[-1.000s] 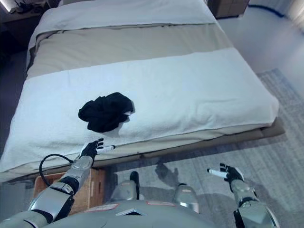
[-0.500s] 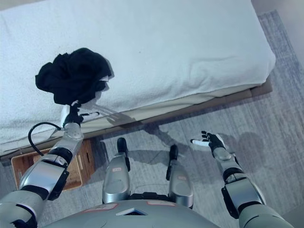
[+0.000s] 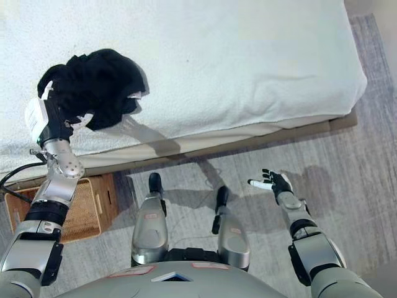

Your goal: Put the clothes on the bed into the basket.

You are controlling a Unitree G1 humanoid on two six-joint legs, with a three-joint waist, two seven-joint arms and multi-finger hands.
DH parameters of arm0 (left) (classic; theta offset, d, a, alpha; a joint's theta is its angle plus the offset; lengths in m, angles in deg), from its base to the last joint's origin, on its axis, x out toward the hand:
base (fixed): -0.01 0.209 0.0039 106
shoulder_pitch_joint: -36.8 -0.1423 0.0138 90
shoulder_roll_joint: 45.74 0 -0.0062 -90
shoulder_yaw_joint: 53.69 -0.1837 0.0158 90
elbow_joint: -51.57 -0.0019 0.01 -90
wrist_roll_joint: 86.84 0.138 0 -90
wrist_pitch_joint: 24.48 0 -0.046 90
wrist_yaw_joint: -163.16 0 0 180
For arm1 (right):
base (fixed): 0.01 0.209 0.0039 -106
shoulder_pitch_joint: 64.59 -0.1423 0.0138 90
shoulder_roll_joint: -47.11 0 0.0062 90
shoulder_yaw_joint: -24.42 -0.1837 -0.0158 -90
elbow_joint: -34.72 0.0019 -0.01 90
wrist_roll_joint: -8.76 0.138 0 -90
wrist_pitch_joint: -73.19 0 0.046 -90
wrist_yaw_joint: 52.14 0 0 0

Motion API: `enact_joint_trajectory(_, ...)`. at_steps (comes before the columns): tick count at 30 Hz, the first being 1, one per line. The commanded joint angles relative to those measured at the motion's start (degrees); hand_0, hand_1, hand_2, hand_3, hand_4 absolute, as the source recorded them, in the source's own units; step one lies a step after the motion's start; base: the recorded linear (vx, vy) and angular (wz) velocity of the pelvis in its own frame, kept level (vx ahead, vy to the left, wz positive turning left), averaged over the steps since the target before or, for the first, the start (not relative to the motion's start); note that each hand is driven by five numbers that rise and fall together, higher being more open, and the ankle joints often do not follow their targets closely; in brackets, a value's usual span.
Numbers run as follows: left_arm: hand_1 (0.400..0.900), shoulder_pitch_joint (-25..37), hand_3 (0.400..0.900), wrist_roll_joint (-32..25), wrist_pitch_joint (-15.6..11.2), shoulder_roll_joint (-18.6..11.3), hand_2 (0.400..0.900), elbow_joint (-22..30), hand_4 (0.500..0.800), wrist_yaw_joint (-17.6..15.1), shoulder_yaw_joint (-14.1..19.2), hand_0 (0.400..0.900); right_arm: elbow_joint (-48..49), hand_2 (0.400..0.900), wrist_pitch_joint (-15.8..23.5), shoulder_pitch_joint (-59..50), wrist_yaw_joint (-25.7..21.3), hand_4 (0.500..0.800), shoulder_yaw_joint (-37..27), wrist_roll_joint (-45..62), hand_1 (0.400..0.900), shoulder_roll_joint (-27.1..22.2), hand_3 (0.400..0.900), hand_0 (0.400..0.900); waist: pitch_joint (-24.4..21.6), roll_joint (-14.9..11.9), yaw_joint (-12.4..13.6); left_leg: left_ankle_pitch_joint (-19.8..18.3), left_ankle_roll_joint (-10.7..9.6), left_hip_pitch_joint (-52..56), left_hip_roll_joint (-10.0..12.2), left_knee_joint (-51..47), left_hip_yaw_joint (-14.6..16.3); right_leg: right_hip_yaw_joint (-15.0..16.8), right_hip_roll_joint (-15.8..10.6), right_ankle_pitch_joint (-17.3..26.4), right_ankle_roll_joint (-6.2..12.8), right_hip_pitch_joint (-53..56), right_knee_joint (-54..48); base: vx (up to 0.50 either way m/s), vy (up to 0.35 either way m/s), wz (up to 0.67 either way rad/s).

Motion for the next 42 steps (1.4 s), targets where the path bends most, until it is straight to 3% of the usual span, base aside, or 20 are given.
enact_joint_trajectory(1,0.900,-1.6,0.900,5.1,-0.9,-4.2,0.900,2.7,0.800,-2.0,2.2,0.900,-1.4,0.900,0.5,3.7,-1.4,0.800,-1.7,0.0,0.900,-2.8,0.900,0.900,-6.7,0.6,1.8,4.4,-3.1,-9.3,2.1,1.6,-6.4,0.6,-4.4,-2.6,3.67,1.4,3.3,0.04,-0.048,0.14)
enact_joint_trajectory(5,0.900,0.9,0.900,6.2,0.4,-5.2,0.900,-0.8,0.800,-2.5,0.5,0.900,-1.4,0.900,0.6,3.8,-1.2,0.800,-1.4,0.3,0.900,-3.1,0.900,0.900,-7.2,1.3,1.5,5.9,-3.8,-8.6,2.4,0.4,-6.9,-0.2,-3.7,-3.2,3.49,2.4,3.5,0.00,-0.036,0.12)
enact_joint_trajectory(10,0.900,10.9,0.900,4.3,1.0,-6.7,0.900,-15.9,0.800,-2.5,-7.6,0.900,-1.1,0.900,0.9,3.1,-1.0,0.800,0.6,0.3,0.900,-4.1,0.900,0.900,-7.0,1.5,-0.6,6.9,-3.8,-9.1,2.6,-0.8,-6.8,-0.7,-3.5,-2.4,3.62,1.7,2.9,-0.04,-0.008,0.01)
enact_joint_trajectory(17,0.900,23.6,0.900,-0.5,0.3,-9.3,0.900,-30.2,0.800,-4.1,-15.2,0.900,1.8,0.900,2.0,0.7,-1.5,0.800,3.4,1.7,0.900,-5.4,0.900,0.900,-4.4,0.4,-3.3,6.8,-3.4,-12.3,2.7,-0.5,-6.0,0.7,-4.0,0.6,4.43,-3.0,2.1,-0.08,0.021,-0.13)
enact_joint_trajectory(27,0.900,35.5,0.900,-5.6,-0.9,-10.9,0.900,-37.3,0.800,-4.9,-21.2,0.900,7.5,0.900,3.8,-2.2,-2.1,0.800,6.5,5.0,0.900,-6.3,0.900,0.900,-1.3,-1.5,-5.9,7.2,-3.1,-18.5,2.6,0.5,-5.6,1.8,-4.6,3.9,5.20,-10.2,2.5,-0.06,0.034,-0.08)
enact_joint_trajectory(35,0.900,42.5,0.900,-7.9,-1.1,-12.0,0.900,-39.2,0.800,-6.7,-24.3,0.900,12.8,0.900,4.9,-2.4,-2.5,0.800,8.4,6.5,0.900,-6.8,0.900,0.900,-0.8,-3.3,-8.0,7.1,-3.3,-23.9,3.0,2.2,-6.1,2.2,-4.3,5.9,5.86,-14.6,2.0,-0.05,0.015,-0.09)
enact_joint_trajectory(41,0.900,46.6,0.900,-9.1,-0.5,-12.6,0.900,-43.1,0.800,-4.6,-26.8,0.900,17.4,0.900,5.3,-3.1,-2.4,0.800,9.2,7.2,0.900,-8.2,0.900,0.900,-1.1,-4.1,-9.7,7.1,-3.6,-27.3,3.2,2.9,-6.7,2.1,-4.2,7.0,6.10,-17.4,1.5,-0.04,0.026,-0.07)
enact_joint_trajectory(42,0.633,46.9,0.633,-9.2,-0.2,-12.8,0.633,-43.7,0.640,-4.1,-26.9,0.633,18.8,0.900,5.4,-3.1,-2.5,0.800,9.2,7.4,0.900,-8.8,0.900,0.900,-1.1,-4.3,-10.0,7.1,-3.6,-27.9,3.1,3.0,-6.7,2.2,-4.1,7.2,6.13,-17.9,1.4,-0.03,0.013,-0.08)
